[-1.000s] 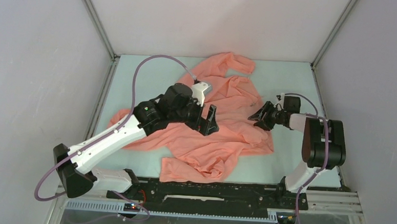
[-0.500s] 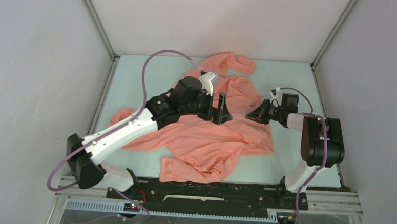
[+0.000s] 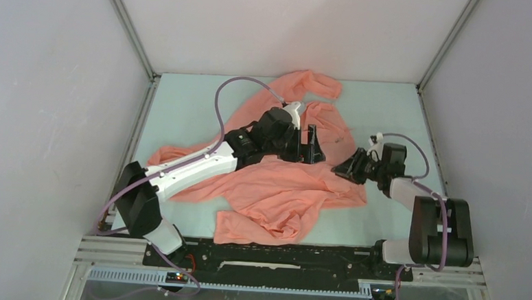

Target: Zip up the jacket

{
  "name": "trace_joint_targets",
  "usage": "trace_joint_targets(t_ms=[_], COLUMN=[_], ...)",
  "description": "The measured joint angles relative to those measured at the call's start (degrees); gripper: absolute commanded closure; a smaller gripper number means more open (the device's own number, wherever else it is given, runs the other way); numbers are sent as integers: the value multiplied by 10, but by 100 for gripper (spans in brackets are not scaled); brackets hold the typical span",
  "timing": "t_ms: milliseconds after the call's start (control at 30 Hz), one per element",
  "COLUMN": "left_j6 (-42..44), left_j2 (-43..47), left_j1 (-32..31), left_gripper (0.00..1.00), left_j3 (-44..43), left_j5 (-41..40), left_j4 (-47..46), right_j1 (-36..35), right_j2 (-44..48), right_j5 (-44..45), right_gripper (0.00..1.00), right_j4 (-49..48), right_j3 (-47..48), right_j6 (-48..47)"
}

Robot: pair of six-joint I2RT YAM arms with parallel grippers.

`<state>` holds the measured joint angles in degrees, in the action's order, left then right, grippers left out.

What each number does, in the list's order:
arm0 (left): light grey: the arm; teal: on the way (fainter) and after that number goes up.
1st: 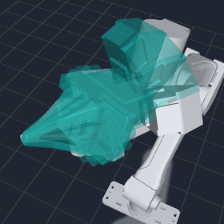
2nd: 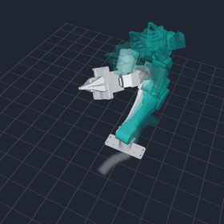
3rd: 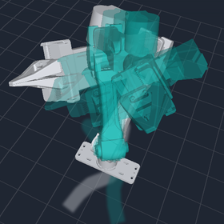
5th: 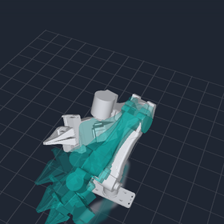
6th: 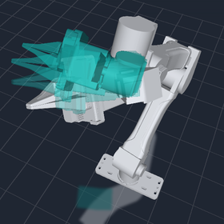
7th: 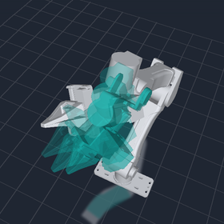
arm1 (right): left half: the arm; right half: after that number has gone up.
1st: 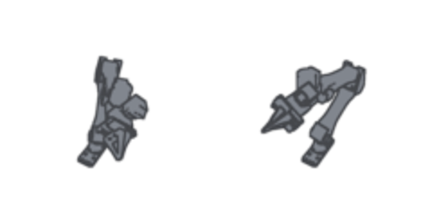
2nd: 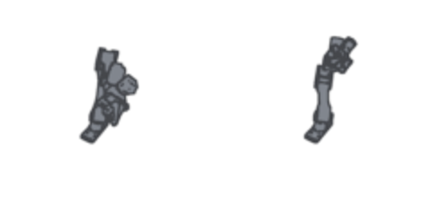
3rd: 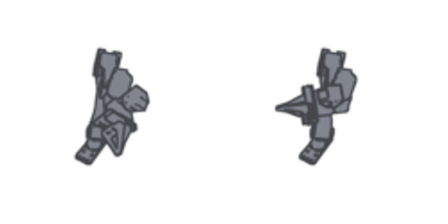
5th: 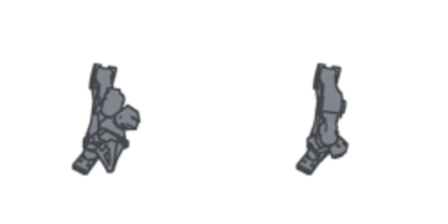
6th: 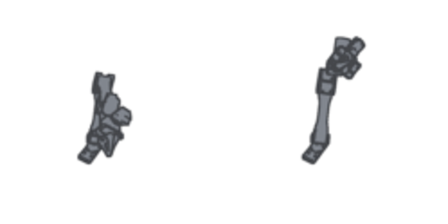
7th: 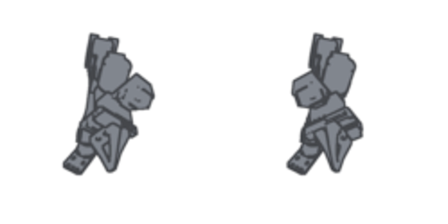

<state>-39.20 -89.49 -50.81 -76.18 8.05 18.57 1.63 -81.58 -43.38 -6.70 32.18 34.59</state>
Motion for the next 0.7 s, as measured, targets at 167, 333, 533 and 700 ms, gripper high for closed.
trace_joint_targets(t_ms=[167,333,533,700], left_j6=[-21,-18,-6,-5], left_j2=[-7,-23,-116,-202], left_j1=[-2,-2,-2,3], left_gripper=[9,11,24,42], left_j3=[0,-18,-132,-201], left_j5=[0,-4,0,17], left_j4=[-33,-40,-36,-56], right_j1=[31,44,71,77], right_j2=[42,45,-6,40], right_j5=[4,15,-2,19], right_gripper=[68,70,74,73], right_j4=[-16,-25,-68,-53], right_j3=[-103,-150,-151,-160], right_j6=[30,62,97,99])
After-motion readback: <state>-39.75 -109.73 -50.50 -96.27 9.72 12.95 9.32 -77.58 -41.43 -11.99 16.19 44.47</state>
